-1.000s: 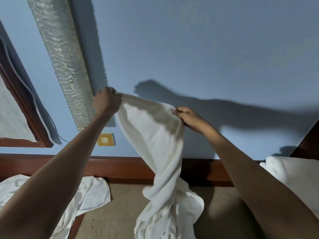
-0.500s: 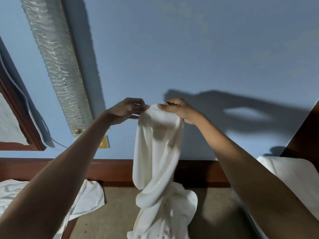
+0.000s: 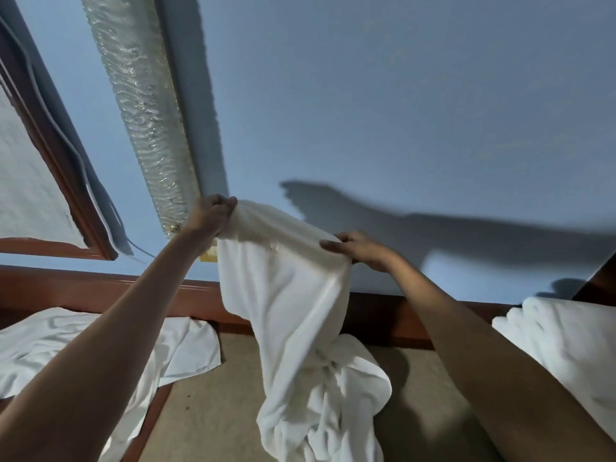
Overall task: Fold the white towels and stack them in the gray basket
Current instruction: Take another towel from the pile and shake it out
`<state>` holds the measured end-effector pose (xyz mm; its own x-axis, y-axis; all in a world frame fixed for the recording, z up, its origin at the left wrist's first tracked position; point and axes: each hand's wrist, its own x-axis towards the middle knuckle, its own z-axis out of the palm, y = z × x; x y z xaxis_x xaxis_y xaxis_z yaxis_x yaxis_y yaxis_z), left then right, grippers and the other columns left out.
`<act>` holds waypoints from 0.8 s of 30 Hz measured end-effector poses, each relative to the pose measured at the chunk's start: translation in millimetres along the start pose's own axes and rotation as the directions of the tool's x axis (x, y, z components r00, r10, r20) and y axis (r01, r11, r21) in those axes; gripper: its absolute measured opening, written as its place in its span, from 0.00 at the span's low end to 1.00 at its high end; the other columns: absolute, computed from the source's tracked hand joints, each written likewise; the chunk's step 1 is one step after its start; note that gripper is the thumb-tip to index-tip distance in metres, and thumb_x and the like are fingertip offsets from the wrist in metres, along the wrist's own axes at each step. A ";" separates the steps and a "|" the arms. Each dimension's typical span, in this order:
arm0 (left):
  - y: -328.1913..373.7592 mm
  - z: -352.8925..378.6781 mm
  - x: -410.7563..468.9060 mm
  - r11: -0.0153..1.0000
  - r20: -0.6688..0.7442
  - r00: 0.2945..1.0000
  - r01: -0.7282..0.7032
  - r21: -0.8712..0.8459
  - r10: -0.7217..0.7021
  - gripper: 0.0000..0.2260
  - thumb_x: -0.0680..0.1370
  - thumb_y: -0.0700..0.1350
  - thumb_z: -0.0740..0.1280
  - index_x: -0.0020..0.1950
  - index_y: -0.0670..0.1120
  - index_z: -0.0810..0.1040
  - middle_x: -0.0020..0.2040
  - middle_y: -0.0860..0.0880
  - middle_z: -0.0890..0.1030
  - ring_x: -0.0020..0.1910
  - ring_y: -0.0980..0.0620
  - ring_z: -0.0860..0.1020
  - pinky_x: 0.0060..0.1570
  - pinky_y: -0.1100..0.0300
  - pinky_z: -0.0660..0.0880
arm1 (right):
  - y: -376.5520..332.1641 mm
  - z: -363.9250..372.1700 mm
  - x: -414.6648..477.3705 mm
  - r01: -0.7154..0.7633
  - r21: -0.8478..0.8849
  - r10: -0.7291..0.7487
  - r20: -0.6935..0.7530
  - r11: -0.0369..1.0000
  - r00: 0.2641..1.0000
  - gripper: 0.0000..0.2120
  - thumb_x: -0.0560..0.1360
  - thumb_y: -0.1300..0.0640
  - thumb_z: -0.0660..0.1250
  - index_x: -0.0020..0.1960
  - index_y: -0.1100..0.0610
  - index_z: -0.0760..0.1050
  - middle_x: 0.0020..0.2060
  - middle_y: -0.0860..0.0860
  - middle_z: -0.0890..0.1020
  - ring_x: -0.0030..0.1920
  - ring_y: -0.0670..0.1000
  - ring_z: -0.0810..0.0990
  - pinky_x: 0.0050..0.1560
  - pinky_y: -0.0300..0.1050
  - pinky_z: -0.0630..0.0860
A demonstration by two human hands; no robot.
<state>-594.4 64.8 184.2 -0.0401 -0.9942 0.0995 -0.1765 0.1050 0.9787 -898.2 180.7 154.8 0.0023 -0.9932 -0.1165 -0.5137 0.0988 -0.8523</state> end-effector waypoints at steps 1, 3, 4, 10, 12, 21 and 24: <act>-13.8 -8.2 -1.6 0.991 0.036 0.999 0.010 0.135 -0.015 0.10 0.82 0.42 0.70 0.41 0.41 0.80 0.34 0.46 0.74 0.37 0.48 0.73 0.34 0.60 0.67 | -1.3 2.3 0.2 0.024 -0.021 -0.025 -0.026 0.999 0.999 0.25 0.73 0.37 0.73 0.50 0.60 0.83 0.40 0.51 0.82 0.42 0.49 0.82 0.43 0.44 0.74; -32.6 -17.7 -7.8 0.922 0.195 0.976 0.013 0.386 -0.095 0.07 0.79 0.41 0.73 0.46 0.37 0.81 0.34 0.46 0.74 0.34 0.50 0.72 0.33 0.61 0.67 | -7.2 9.3 2.9 0.043 -0.061 -0.045 -0.030 0.997 0.999 0.31 0.69 0.31 0.73 0.46 0.61 0.82 0.39 0.50 0.82 0.43 0.50 0.84 0.43 0.45 0.72; -35.2 -17.3 -14.1 0.888 0.292 0.944 0.005 0.459 -0.156 0.07 0.78 0.41 0.75 0.50 0.38 0.81 0.37 0.46 0.78 0.35 0.51 0.75 0.35 0.61 0.71 | -12.2 14.0 4.4 0.049 -0.073 -0.050 -0.020 0.996 0.999 0.31 0.69 0.31 0.74 0.42 0.61 0.79 0.36 0.48 0.79 0.40 0.50 0.83 0.41 0.45 0.70; -25.7 23.2 -39.5 0.933 0.701 0.676 -0.055 0.355 -0.228 0.27 0.73 0.53 0.78 0.71 0.58 0.77 0.65 0.58 0.78 0.65 0.60 0.76 0.61 0.56 0.76 | -49.3 48.0 13.9 0.134 -0.106 -0.122 0.110 0.985 0.986 0.26 0.75 0.40 0.73 0.30 0.54 0.66 0.28 0.48 0.66 0.31 0.47 0.65 0.33 0.42 0.60; -28.1 27.2 -42.1 0.952 0.718 0.668 -0.046 0.302 -0.196 0.06 0.76 0.51 0.75 0.52 0.54 0.87 0.51 0.59 0.84 0.52 0.62 0.81 0.55 0.63 0.76 | -51.4 51.5 15.0 0.122 -0.078 -0.111 0.126 0.989 0.986 0.29 0.73 0.38 0.74 0.31 0.57 0.66 0.30 0.51 0.63 0.33 0.50 0.62 0.34 0.45 0.58; -34.2 -9.6 -30.4 0.993 0.587 0.803 0.045 0.108 -0.100 0.29 0.63 0.67 0.80 0.50 0.44 0.87 0.46 0.48 0.82 0.49 0.53 0.77 0.53 0.55 0.71 | -24.6 32.3 12.2 0.024 -0.031 -0.023 0.042 0.999 0.999 0.27 0.63 0.33 0.79 0.31 0.57 0.76 0.32 0.50 0.69 0.35 0.47 0.70 0.40 0.44 0.62; -41.3 -25.8 -22.8 0.997 0.473 0.878 0.062 0.048 -0.078 0.29 0.62 0.66 0.81 0.49 0.43 0.88 0.46 0.44 0.83 0.47 0.47 0.77 0.52 0.50 0.70 | -24.0 25.9 13.8 0.033 -0.033 -0.032 0.020 0.999 0.999 0.39 0.54 0.26 0.79 0.39 0.62 0.75 0.38 0.52 0.67 0.39 0.50 0.66 0.44 0.45 0.58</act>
<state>-560.8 82.6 146.2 -0.4866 -0.8705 -0.0736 -0.2258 0.0439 0.9732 -863.6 166.2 160.4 0.0358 -0.9944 -0.0992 -0.5411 0.0642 -0.8385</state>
